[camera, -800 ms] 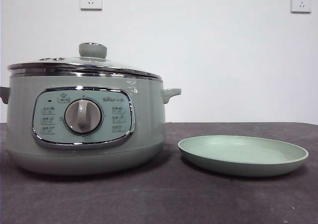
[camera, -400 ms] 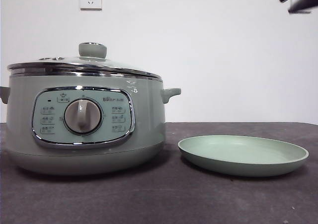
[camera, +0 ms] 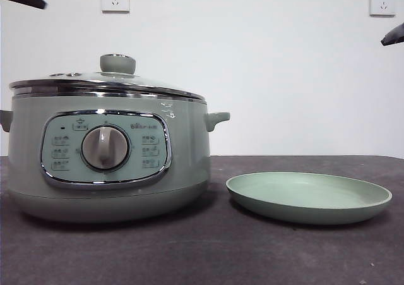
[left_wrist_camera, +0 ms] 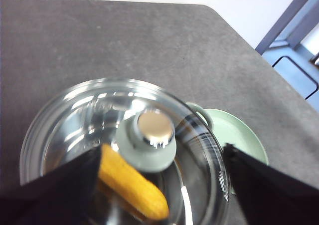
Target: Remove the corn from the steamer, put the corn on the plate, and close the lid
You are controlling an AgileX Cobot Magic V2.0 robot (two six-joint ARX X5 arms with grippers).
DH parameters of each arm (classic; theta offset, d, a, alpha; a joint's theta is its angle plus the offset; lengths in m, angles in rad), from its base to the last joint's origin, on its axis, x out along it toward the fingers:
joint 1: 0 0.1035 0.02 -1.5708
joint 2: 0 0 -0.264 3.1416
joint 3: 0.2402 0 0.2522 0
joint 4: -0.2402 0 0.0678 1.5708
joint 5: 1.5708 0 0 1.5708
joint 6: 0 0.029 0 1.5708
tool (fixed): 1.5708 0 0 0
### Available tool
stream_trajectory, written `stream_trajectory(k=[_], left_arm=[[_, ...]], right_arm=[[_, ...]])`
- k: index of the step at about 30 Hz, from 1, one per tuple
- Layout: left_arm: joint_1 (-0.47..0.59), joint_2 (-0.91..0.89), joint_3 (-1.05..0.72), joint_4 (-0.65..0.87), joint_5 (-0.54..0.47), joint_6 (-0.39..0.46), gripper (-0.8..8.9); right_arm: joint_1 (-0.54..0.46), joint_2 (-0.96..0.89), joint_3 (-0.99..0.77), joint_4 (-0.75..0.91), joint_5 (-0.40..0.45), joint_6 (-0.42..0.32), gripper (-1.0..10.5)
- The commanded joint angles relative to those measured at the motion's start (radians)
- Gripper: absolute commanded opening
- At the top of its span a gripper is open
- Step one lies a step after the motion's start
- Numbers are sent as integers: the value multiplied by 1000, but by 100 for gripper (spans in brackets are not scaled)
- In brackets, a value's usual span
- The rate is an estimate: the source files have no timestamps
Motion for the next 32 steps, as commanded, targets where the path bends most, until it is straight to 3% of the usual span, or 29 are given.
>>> stream_trajectory(k=[1, 8, 19, 20, 23, 24, 32], left_arm=[[-50, 72, 58, -11, -60, 52, 437], [-174, 267, 183, -45, -229, 111, 436], [-259, 422, 198, -58, -348, 133, 436], [-264, 422, 198, -60, -352, 134, 388], [-269, 422, 198, -89, -353, 171, 30], [-269, 422, 198, -98, -354, 185, -14], [-269, 359, 256, -61, -375, 181, -9]], right_arm=[[2, 0, 3, 2, -1, 0, 472], [2, 0, 3, 2, -1, 0, 472], [2, 0, 3, 2, 3, 0, 471], [2, 0, 3, 2, 3, 0, 470], [2, 0, 3, 2, 29, 0, 469], [2, 0, 3, 2, 29, 0, 469], [49, 5, 8, 5, 25, 11, 469]])
